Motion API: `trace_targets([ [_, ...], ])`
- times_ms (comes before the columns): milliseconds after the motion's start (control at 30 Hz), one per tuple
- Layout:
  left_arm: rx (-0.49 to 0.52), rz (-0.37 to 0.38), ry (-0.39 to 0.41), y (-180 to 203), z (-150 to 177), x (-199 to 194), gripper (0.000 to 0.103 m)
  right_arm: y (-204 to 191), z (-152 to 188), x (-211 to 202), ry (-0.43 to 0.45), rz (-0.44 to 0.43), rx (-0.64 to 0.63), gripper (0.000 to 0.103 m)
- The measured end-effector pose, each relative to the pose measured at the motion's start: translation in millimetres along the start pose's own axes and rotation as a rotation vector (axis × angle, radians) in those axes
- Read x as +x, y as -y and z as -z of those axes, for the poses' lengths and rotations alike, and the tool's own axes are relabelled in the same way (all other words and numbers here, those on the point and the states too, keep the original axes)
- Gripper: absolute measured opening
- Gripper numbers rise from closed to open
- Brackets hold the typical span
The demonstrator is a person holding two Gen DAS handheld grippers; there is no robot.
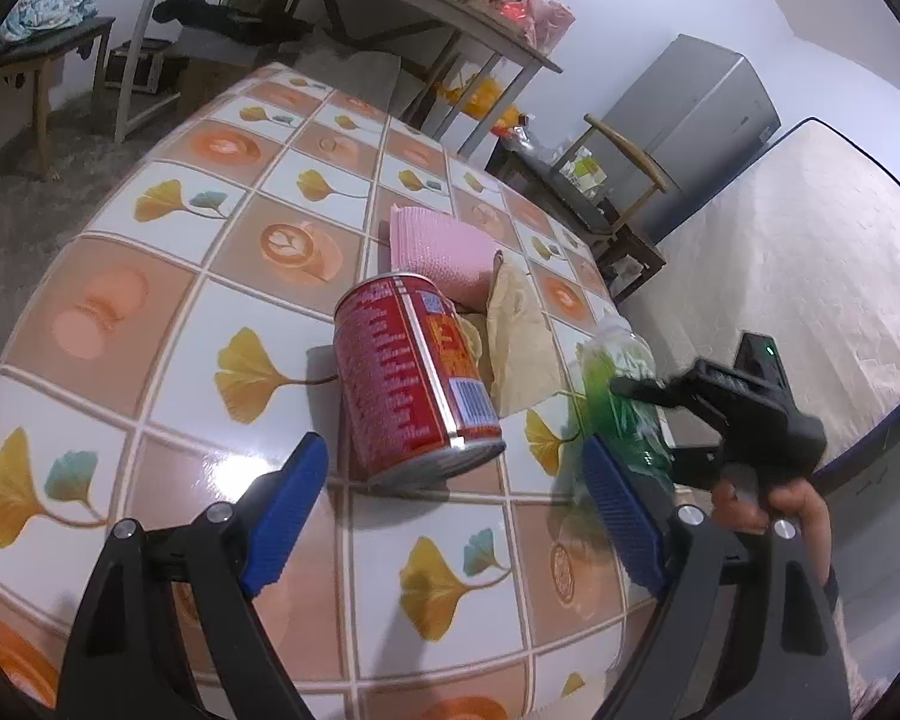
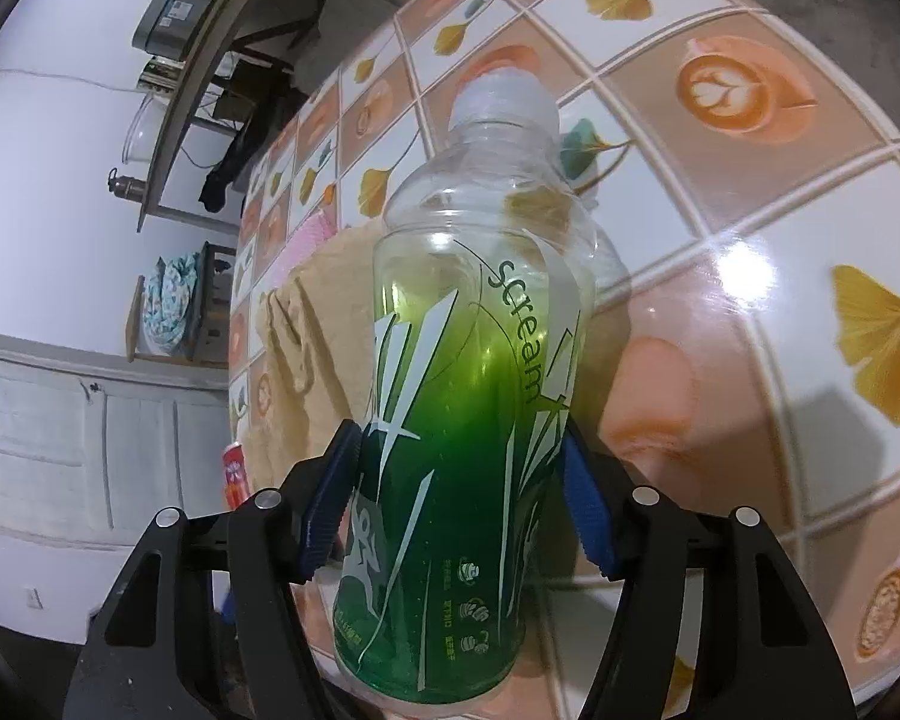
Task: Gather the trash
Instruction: 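Grasp the green Scream bottle with the right tool while the left tool approaches the red can, then close the left tool on the red can and lift it off the table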
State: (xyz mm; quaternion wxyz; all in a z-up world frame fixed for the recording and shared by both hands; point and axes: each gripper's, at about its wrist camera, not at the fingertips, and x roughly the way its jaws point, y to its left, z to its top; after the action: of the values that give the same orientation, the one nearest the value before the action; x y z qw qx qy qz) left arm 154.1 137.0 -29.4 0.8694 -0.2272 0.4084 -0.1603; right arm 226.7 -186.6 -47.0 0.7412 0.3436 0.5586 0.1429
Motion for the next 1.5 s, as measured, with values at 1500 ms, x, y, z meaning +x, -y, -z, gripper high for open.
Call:
trace_targets([
  [1500, 0.13, -0.17, -0.17, 26.4, 29.8, 17.3, 0.066, 29.0, 53.1, -41.3, -0.029, 0.132, -0.206, 0.061],
])
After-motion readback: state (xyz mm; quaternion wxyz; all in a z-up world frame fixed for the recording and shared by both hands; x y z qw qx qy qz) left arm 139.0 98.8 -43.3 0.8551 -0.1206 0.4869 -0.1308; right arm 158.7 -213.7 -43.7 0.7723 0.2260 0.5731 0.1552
